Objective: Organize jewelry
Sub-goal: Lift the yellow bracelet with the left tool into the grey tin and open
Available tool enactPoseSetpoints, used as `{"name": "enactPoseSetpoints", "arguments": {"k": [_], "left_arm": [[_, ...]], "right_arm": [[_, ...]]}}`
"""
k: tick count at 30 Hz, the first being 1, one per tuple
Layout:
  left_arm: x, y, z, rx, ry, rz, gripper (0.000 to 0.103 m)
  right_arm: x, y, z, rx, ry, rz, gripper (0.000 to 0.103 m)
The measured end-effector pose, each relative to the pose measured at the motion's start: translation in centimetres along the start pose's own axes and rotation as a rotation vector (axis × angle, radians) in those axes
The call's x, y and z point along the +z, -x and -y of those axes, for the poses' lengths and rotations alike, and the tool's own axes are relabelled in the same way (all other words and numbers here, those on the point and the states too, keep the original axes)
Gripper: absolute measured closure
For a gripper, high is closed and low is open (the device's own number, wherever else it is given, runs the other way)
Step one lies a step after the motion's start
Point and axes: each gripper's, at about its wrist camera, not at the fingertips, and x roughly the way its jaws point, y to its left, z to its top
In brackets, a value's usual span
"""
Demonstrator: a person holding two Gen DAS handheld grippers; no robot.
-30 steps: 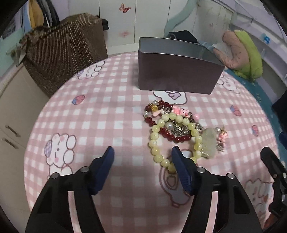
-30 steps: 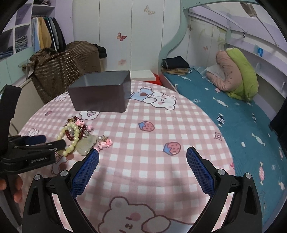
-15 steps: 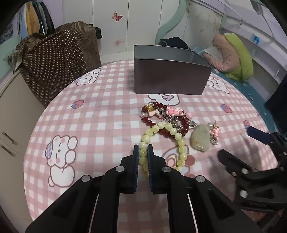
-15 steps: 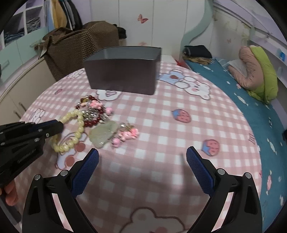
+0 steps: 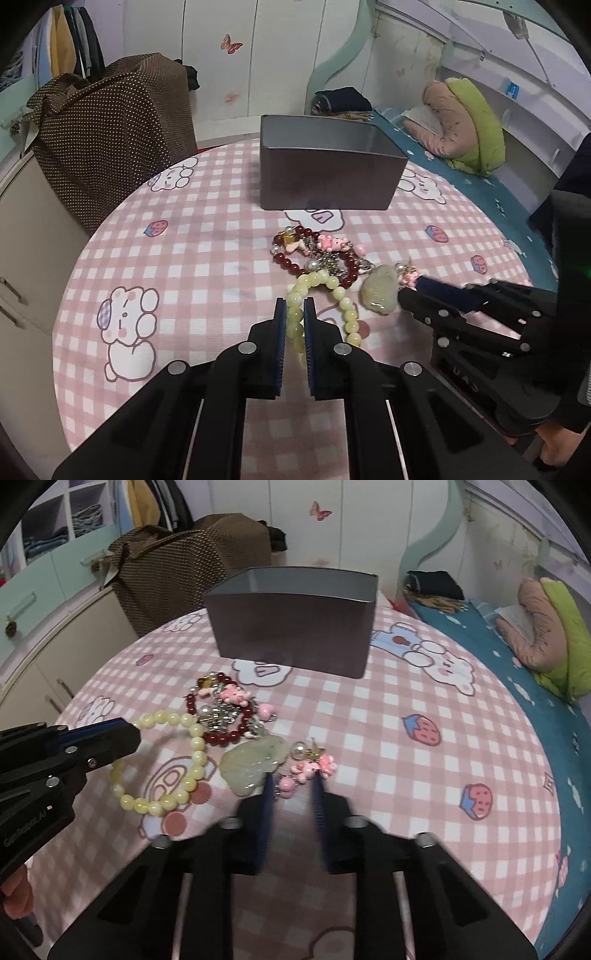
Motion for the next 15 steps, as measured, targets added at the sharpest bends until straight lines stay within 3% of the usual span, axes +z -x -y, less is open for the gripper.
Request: {"name": "enactPoseSetpoints", "arguments": {"k": [15], "left_arm": [[2.2, 4.1, 1.5, -0.086, -0.019, 0.048, 0.095]], "right_arm": [[0.0, 5.3, 3.0, 0.156, -0.126, 0.095, 0.091]]}}
